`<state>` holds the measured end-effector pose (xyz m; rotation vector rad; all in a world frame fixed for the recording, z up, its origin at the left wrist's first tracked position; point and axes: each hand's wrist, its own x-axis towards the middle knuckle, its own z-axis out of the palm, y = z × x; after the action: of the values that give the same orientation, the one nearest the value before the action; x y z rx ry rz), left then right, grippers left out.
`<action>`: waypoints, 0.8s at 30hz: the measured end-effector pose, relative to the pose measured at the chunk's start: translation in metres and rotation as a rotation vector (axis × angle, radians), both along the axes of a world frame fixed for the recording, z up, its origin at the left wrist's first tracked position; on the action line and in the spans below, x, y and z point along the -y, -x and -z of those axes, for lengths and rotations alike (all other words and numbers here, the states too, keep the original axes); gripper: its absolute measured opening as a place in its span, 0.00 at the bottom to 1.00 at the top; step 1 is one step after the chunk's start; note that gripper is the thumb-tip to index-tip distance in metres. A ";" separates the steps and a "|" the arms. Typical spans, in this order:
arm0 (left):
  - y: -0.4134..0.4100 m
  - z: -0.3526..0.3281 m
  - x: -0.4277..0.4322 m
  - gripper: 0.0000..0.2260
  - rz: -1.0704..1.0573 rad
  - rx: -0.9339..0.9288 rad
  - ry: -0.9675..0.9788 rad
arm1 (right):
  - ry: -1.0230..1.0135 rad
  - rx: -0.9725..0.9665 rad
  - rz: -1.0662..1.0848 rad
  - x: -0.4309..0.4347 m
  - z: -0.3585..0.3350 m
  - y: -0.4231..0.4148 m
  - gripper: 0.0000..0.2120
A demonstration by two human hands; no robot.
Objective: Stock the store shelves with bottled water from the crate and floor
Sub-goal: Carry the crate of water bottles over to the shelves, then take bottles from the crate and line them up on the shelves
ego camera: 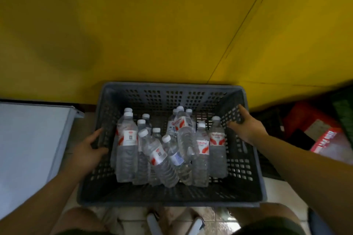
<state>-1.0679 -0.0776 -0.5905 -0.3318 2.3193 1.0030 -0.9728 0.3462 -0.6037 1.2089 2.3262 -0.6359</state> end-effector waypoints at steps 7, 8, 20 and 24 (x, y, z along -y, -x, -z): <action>0.008 0.084 0.000 0.31 0.055 0.038 0.065 | 0.026 -0.010 0.030 0.007 0.095 0.006 0.40; 0.011 0.094 0.001 0.31 0.063 0.044 0.064 | 0.023 -0.009 0.024 0.007 0.107 0.009 0.40; 0.020 0.194 0.006 0.31 0.028 0.024 0.076 | 0.077 -0.062 0.059 0.011 0.213 0.012 0.38; 0.016 0.203 0.003 0.31 0.074 -0.052 0.095 | 0.068 -0.079 0.061 0.009 0.224 0.012 0.38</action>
<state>-1.0839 -0.0805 -0.7936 -0.2580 2.4132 0.8772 -0.9848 0.3373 -0.8275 1.2487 2.3195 -0.7904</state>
